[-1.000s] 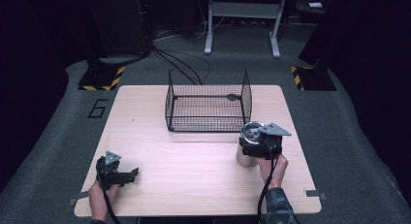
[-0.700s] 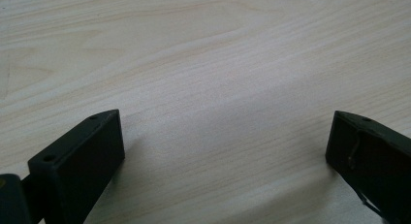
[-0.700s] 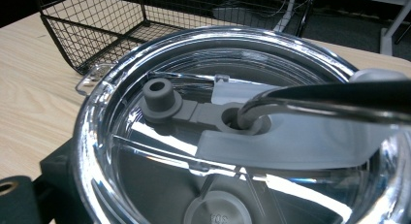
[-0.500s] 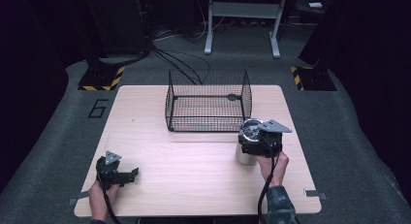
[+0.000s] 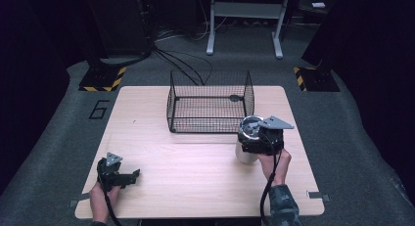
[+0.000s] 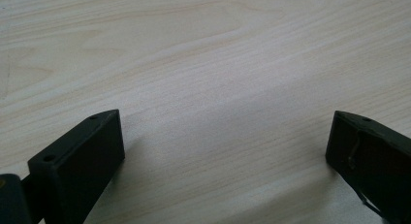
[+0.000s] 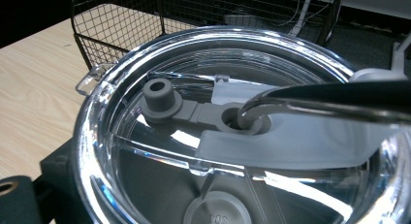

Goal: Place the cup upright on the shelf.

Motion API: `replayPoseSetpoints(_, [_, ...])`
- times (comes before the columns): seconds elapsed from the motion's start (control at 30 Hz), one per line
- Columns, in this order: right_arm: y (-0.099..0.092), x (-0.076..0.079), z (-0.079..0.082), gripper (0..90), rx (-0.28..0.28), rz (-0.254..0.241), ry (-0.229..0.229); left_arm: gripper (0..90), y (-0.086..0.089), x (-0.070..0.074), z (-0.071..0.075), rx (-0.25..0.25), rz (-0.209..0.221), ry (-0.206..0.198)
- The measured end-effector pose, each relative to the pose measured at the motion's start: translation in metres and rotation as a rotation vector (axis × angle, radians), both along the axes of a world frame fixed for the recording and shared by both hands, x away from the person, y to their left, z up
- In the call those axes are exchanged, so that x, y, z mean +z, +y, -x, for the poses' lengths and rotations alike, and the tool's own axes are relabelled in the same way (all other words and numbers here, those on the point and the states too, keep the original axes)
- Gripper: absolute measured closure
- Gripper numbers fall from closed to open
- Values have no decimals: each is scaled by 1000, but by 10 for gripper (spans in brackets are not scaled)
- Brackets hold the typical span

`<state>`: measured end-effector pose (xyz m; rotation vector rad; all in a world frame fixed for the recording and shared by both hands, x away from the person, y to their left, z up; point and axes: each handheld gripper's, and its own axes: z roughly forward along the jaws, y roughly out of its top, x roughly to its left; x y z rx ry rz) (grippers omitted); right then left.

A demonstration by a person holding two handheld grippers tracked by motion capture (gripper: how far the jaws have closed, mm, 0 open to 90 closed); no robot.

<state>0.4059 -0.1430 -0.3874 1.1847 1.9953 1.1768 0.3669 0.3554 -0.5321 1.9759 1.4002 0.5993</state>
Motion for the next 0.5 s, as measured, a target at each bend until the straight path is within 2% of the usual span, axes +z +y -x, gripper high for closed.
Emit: replayPoseSetpoints(0.5, [8,21,-5,34,42,-1,-5,3,0,0,0,1,2,0])
